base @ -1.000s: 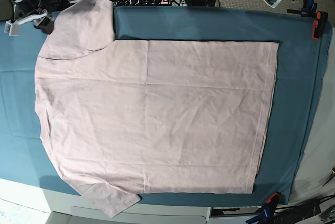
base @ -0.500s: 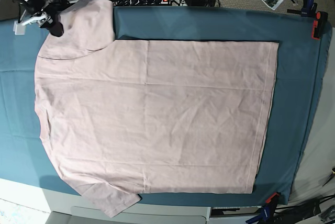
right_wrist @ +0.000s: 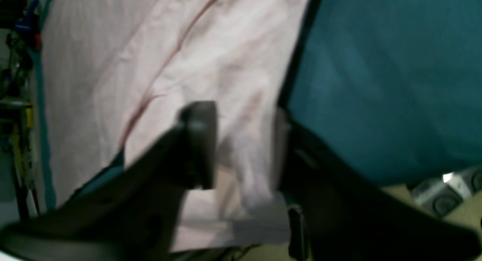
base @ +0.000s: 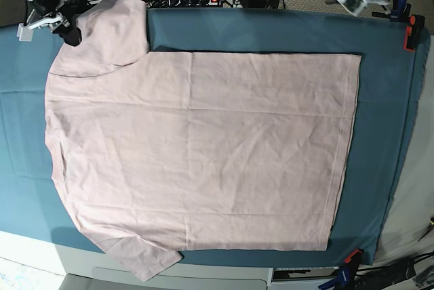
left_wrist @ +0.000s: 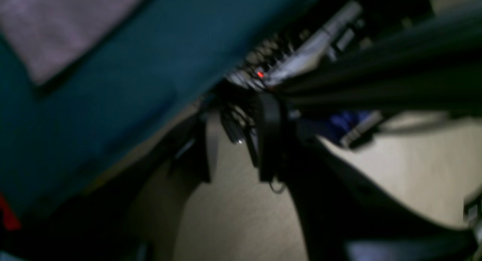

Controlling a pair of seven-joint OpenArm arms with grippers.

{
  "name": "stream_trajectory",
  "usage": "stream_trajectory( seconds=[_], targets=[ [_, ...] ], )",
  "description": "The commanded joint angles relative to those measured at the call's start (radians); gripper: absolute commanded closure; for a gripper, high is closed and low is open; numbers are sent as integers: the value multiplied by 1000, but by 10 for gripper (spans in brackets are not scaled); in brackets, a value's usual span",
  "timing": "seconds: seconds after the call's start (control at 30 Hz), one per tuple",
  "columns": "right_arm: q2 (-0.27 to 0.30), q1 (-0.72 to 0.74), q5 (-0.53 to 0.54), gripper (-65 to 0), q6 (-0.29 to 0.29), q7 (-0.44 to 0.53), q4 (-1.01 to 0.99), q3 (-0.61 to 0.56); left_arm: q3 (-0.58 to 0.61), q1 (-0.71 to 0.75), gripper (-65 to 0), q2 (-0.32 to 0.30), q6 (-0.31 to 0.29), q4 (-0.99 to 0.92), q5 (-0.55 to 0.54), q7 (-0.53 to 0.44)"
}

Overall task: Fold the T-shirt properly
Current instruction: 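Move right gripper to shoulder and left gripper to hem corner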

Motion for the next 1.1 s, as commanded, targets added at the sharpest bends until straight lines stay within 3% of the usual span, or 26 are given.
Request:
stream_trajectory(
  seconds=[0.0,0.03,0.13,0.3,0.47,0.6,0.7,0.83,0.97,1.07],
  targets=[
    [9,-11,-20,-74,-7,-25,6,2,-5,-2,-185,-6,29,14,-7,-8],
    [9,-11,-21,0,-8,-29,6,2,-5,-17,-185,-6,63,14,-7,1],
    [9,-11,-32,0,-7,-36,6,2,-5,-73,-185,-5,120,-1,-8,11],
    [9,-11,-39,0,-7,-34,6,2,-5,-196,-185,-5,123,-138,-63,48],
    [9,-11,-39,0,-7,-34,6,2,-10,-327,-185,-6,165,-291,-103,97],
    [9,-11,-39,0,-7,-34,6,2,-11,-417,-185,-5,166,-342,-126,138],
    [9,-11,-39,0,-7,-34,6,2,-15,-472,-185,-6,206,-355,-123,155],
    [9,-11,-39,0,-7,-34,6,2,-58,-531,-185,-6,206,-389,-125,168],
    [9,-11,-39,0,-7,-33,6,2,-154,-578,-185,-6,226,-454,-204,202],
    [9,-11,-39,0,-7,-31,6,2,-225,-593,-185,-6,175,-520,-303,240]
  ],
)
